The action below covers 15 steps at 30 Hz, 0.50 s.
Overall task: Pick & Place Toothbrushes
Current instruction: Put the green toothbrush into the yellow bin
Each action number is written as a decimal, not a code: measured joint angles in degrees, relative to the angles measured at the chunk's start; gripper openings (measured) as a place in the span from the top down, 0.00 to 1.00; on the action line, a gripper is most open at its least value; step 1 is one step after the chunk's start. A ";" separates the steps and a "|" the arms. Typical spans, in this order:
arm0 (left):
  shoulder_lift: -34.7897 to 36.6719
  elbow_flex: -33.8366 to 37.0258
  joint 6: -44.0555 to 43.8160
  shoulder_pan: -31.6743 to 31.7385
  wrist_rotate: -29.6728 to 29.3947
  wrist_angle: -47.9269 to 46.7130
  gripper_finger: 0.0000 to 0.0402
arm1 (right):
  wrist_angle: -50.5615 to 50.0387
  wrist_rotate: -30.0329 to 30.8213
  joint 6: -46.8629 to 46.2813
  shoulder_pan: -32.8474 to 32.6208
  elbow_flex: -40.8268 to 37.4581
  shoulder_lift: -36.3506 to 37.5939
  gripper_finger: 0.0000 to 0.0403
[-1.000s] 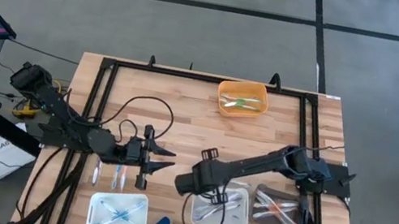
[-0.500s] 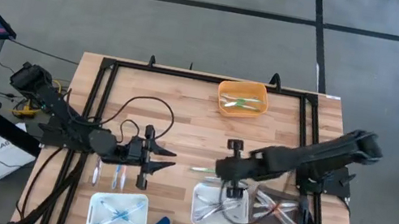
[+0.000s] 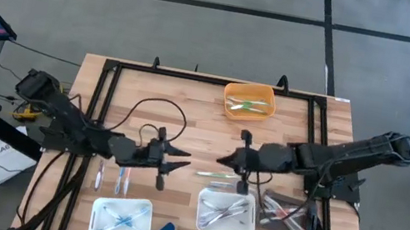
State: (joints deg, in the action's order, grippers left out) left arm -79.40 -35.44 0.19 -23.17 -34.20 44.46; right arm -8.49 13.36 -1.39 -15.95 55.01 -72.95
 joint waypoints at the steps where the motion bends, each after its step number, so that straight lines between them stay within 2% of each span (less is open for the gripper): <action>1: -0.87 0.00 -1.43 0.48 -0.02 -0.10 0.74 | 3.09 -0.01 0.95 0.44 0.01 -0.01 1.00; 4: -3.98 -0.01 -6.09 2.90 0.46 -0.28 0.74 | 9.15 -0.01 4.56 1.21 0.03 -0.09 1.00; 9: -9.57 0.00 -11.42 8.31 12.21 -1.00 0.76 | 10.89 -1.50 7.83 1.26 0.01 -0.44 1.00; 12: -11.75 0.00 -12.67 10.42 16.58 -2.86 0.77 | 12.45 -8.58 9.06 0.94 -0.01 -0.43 1.00; 15: -12.98 -0.01 -12.61 11.68 17.84 -6.16 0.77 | 15.49 -14.58 8.11 0.23 -0.01 -0.43 1.00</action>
State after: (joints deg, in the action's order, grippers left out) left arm -92.37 -35.45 -12.43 -11.48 -16.36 38.30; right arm 6.99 -1.23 6.73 -15.72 55.00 -73.38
